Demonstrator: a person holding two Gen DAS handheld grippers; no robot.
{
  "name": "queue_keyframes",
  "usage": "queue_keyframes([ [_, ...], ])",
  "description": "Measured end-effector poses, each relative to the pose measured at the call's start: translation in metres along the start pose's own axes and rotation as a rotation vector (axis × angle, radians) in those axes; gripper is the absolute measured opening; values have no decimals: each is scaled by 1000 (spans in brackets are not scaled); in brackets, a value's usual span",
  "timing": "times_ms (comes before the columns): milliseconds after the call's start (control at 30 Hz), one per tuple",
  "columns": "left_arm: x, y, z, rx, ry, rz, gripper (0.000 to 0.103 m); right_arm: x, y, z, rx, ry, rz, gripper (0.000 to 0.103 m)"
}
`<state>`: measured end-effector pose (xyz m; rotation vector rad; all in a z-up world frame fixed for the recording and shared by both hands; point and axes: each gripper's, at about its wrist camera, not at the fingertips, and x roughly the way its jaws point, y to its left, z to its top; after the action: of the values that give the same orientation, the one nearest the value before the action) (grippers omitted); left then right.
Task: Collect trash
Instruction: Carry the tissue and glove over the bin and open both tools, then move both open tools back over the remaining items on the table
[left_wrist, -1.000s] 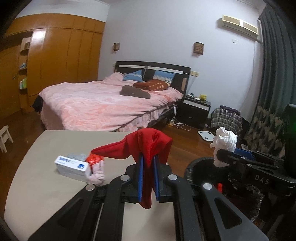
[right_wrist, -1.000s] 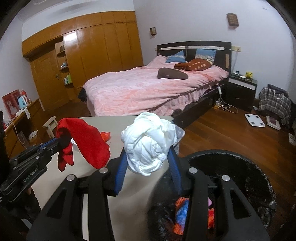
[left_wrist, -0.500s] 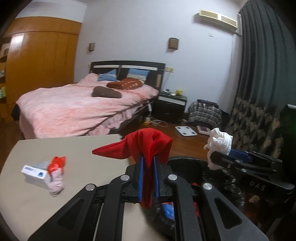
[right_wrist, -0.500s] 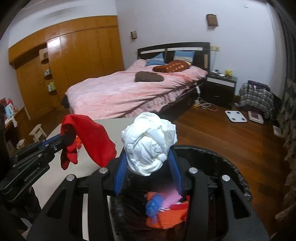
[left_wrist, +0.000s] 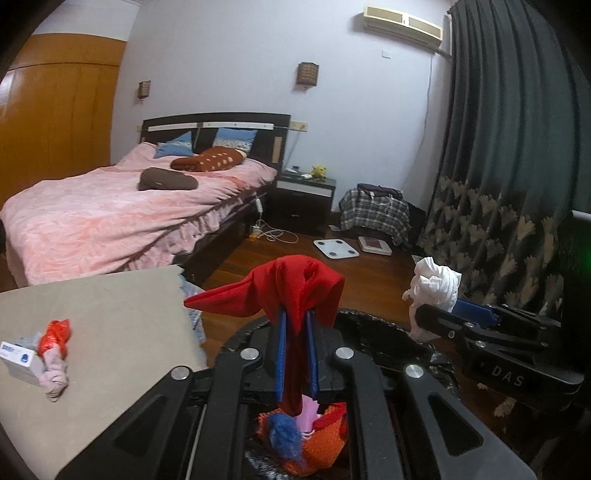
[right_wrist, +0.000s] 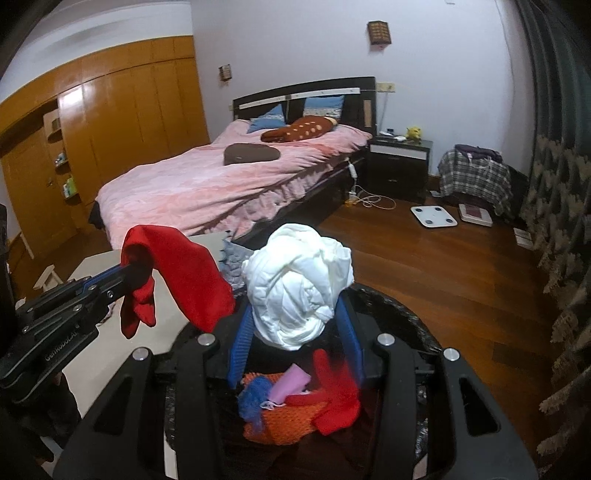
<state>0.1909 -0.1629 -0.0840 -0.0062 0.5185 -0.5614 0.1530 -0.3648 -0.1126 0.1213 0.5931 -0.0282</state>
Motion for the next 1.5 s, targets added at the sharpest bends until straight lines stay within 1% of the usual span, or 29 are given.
queue_keyframes([
  [300, 30, -14, -6, 22, 45, -43, 10, 6, -23, -15, 32, 31, -42, 43],
  [600, 49, -12, -17, 19, 99, -71, 10, 24, -30, -29, 47, 87, -66, 43],
  [633, 50, -11, -18, 18, 105, -74, 10, 26, -30, -30, 47, 93, -69, 44],
  [667, 52, -11, -20, 17, 111, -78, 11, 27, -31, -32, 47, 98, -74, 47],
  [733, 54, -10, -23, 16, 121, -80, 19, 30, -31, -33, 43, 106, -85, 52],
  [767, 55, -10, -23, 15, 128, -86, 28, 31, -31, -35, 41, 112, -93, 57],
  [800, 55, -10, -24, 14, 131, -86, 32, 31, -30, -35, 41, 112, -98, 63],
  [833, 55, -8, -26, 17, 134, -83, 35, 31, -30, -36, 41, 109, -105, 66],
  [900, 52, -5, -27, 15, 133, -75, 47, 29, -29, -36, 41, 99, -116, 74],
  [933, 51, -3, -28, 12, 131, -71, 49, 28, -30, -36, 40, 92, -122, 77],
  [967, 49, 1, -28, 8, 127, -64, 54, 26, -29, -35, 37, 81, -130, 84],
  [1000, 47, 4, -29, 8, 124, -53, 60, 24, -28, -34, 34, 71, -138, 90],
  [1100, 40, 12, -28, 10, 109, -20, 74, 20, -26, -33, 32, 55, -135, 97],
  [1167, 32, 20, -28, 4, 98, 11, 82, 18, -26, -30, 33, 50, -120, 97],
  [1267, 17, 32, -29, -5, 76, 47, 86, 15, -18, -26, 21, 43, -103, 97],
  [1367, 3, 44, -30, -3, 63, 93, 88, 17, -3, -22, 5, 41, -75, 97],
  [1500, -20, 70, -36, -33, 54, 167, 90, 22, 20, -15, -5, 44, -32, 97],
])
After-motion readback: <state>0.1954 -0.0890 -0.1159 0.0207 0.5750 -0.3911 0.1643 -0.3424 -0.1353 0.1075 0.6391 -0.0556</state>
